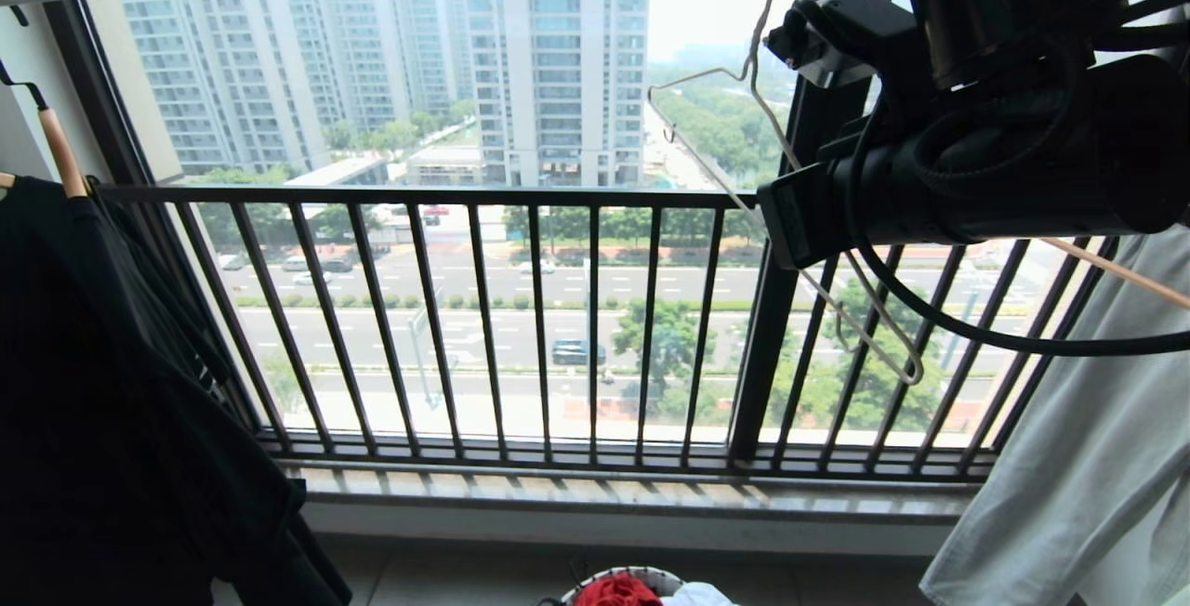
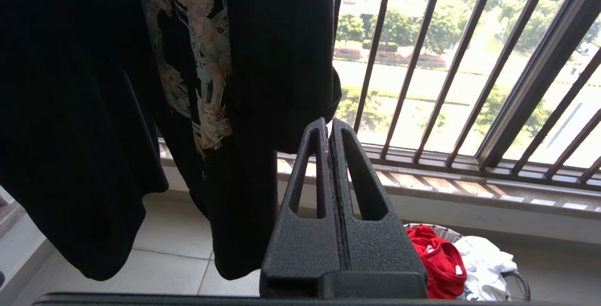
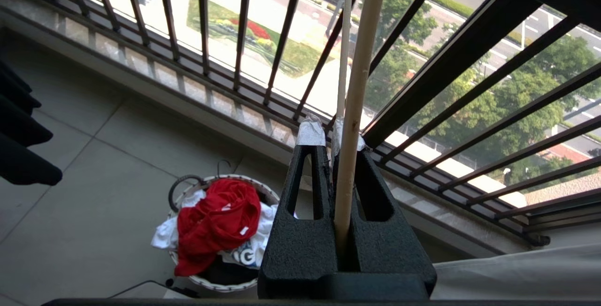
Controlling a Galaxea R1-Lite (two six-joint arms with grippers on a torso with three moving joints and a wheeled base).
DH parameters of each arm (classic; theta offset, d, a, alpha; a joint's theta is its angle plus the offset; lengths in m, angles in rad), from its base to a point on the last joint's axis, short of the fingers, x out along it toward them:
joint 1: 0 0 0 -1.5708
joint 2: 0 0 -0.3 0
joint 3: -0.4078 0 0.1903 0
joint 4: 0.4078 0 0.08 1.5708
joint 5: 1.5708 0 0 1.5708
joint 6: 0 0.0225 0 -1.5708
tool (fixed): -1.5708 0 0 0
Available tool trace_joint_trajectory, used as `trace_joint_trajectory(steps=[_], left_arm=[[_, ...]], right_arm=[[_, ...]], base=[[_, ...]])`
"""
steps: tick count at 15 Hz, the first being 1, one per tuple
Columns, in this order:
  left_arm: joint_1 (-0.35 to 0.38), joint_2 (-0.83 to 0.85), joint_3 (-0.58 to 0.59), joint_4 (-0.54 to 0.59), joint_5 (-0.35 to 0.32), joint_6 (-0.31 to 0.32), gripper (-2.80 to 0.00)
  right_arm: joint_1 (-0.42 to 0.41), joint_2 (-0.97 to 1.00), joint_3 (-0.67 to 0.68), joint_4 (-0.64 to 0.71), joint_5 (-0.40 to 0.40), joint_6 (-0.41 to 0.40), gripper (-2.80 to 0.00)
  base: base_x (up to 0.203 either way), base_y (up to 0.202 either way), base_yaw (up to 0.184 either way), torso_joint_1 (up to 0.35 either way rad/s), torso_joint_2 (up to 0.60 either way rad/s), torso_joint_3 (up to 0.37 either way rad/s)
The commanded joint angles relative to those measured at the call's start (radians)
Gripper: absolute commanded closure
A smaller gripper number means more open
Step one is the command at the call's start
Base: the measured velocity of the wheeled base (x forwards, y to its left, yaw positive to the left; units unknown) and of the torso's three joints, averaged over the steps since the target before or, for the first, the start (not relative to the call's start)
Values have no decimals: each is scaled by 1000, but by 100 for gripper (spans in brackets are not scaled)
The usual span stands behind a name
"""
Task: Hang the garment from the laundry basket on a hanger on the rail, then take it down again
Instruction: Pick up the clothes rack on the clothesline
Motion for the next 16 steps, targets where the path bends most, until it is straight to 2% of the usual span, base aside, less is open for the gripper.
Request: trace_joint_trajectory(steps=[1, 9, 16], left_arm=[[0, 1, 0, -1, 1, 0, 0], [0, 2, 0, 0, 1, 0, 0], [0, 2, 0, 0, 1, -1, 0]], right_arm=[[1, -28, 5, 4, -2, 1, 0], [50, -162, 99, 4, -4, 2, 0], [74, -459, 334, 5, 10, 2, 0]], base=[[0, 0, 0, 0, 0, 0], [0, 0, 0, 0, 0, 0], [0, 0, 0, 0, 0, 0]])
